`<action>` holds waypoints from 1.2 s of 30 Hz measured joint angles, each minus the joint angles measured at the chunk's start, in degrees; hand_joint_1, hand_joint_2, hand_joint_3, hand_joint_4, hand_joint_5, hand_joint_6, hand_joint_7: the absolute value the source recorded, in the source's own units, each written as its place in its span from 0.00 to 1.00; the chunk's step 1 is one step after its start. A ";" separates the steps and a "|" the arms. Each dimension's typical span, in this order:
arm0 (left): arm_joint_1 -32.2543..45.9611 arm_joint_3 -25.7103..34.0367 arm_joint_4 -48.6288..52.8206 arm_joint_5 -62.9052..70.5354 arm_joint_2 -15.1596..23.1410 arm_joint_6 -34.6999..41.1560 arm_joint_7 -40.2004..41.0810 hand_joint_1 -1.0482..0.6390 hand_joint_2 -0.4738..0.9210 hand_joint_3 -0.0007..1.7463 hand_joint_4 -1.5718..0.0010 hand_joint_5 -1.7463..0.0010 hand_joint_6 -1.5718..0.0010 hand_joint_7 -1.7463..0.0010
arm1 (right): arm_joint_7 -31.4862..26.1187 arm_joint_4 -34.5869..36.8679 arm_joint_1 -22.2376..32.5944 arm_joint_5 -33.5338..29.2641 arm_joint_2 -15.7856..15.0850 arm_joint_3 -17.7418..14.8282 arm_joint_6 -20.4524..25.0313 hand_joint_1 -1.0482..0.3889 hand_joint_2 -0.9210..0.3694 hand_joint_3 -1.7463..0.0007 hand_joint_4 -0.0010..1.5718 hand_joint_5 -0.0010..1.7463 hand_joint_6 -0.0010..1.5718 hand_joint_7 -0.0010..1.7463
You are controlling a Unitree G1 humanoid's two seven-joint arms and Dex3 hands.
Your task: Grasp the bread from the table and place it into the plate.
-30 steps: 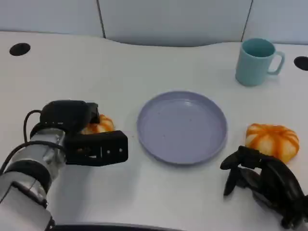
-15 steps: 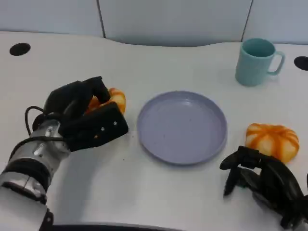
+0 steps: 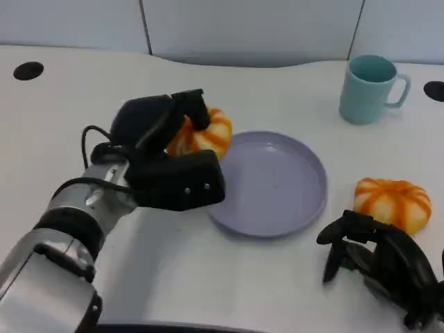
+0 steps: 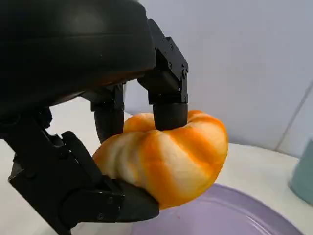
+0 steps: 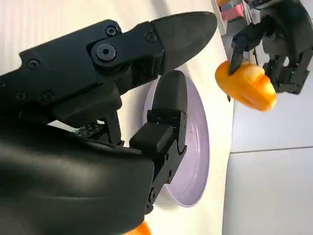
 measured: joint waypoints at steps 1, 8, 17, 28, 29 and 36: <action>-0.31 -0.55 -0.16 0.78 -0.48 -0.20 0.30 0.47 0.66 0.57 0.39 0.00 0.55 0.00 | 0.10 0.19 -0.17 0.04 0.09 -0.06 0.02 0.34 0.00 0.94 0.39 0.93 0.46 0.62; -2.69 -4.44 -0.60 4.08 -3.15 -1.23 1.71 0.43 0.67 0.55 0.38 0.00 0.54 0.00 | 0.20 0.85 -0.78 0.13 0.43 -0.24 0.25 0.35 0.00 0.95 0.39 0.93 0.46 0.62; -4.05 -7.22 0.30 5.76 -6.90 -0.29 -1.24 0.44 0.69 0.56 0.42 0.00 0.57 0.00 | -0.48 0.76 -0.94 0.04 0.73 -0.08 0.37 0.35 0.00 0.95 0.41 0.92 0.46 0.62; -4.06 -8.88 1.60 6.14 -8.31 1.26 -5.68 0.41 0.78 0.42 0.44 0.00 0.59 0.00 | -0.44 -0.72 -0.67 0.13 1.14 0.05 1.84 0.35 0.00 0.94 0.41 0.92 0.45 0.63; -4.06 -8.89 1.60 6.14 -8.31 1.27 -5.86 0.38 0.82 0.34 0.46 0.00 0.61 0.00 | -0.52 -0.81 -0.59 0.04 1.16 0.10 1.73 0.36 0.00 0.94 0.40 0.92 0.45 0.63; -4.14 -9.06 1.61 6.13 -8.06 1.96 -8.14 0.23 1.00 0.03 0.75 0.19 0.74 0.34 | -1.51 -1.43 -0.03 -0.55 1.16 0.77 1.00 0.36 0.00 0.94 0.41 0.91 0.45 0.63</action>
